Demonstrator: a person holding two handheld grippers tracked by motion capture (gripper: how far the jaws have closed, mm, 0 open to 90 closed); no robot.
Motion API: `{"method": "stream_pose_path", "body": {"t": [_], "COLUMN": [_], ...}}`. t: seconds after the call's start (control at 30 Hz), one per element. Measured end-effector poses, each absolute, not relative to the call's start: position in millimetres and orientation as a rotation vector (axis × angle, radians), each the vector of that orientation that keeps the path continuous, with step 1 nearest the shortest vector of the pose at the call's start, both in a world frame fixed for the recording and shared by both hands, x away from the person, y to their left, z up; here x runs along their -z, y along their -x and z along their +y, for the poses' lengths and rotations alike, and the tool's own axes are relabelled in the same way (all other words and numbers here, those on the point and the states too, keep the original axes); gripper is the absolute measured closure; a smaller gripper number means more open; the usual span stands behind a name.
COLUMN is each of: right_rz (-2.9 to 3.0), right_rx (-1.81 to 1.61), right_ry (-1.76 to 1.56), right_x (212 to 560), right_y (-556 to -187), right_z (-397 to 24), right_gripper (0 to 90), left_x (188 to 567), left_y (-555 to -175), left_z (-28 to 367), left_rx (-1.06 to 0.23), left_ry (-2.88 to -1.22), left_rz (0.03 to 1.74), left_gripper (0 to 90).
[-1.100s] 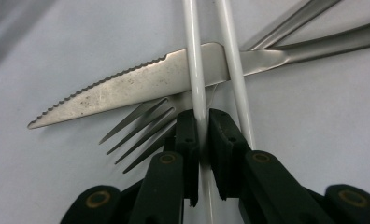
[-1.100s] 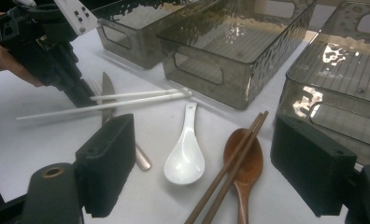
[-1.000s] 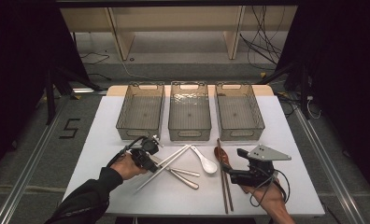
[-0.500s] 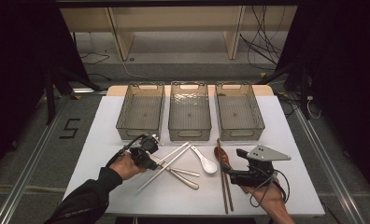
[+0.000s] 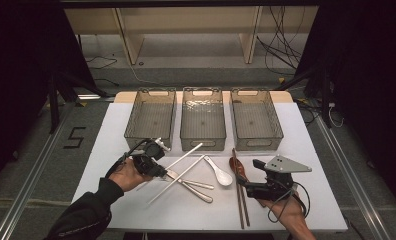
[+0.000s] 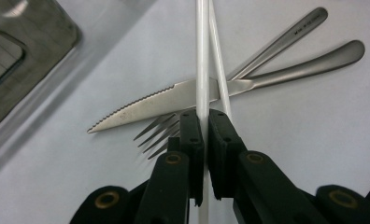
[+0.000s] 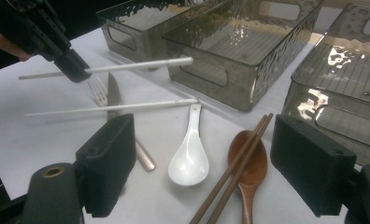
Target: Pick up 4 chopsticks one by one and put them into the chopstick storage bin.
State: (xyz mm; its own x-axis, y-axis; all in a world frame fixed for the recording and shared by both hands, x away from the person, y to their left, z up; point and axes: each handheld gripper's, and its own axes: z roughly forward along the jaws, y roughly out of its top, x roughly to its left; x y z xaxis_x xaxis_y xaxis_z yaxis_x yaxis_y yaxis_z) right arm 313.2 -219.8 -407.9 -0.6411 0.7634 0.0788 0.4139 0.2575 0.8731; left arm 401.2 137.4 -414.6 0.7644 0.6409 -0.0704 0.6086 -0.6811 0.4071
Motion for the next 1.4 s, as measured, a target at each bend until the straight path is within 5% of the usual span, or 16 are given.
{"method": "stream_pose_path", "body": {"t": [1.4], "right_rz": [2.174], "right_rx": [-1.345], "right_ry": [-1.076], "right_x": [408], "right_y": [-313], "right_z": [-220], "right_gripper": [23.5], "left_x": [364], "left_y": [-448], "left_z": [189], "left_rx": [-0.292], "left_ry": [-2.166], "left_rz": [1.065], "left_gripper": [85.1]}}
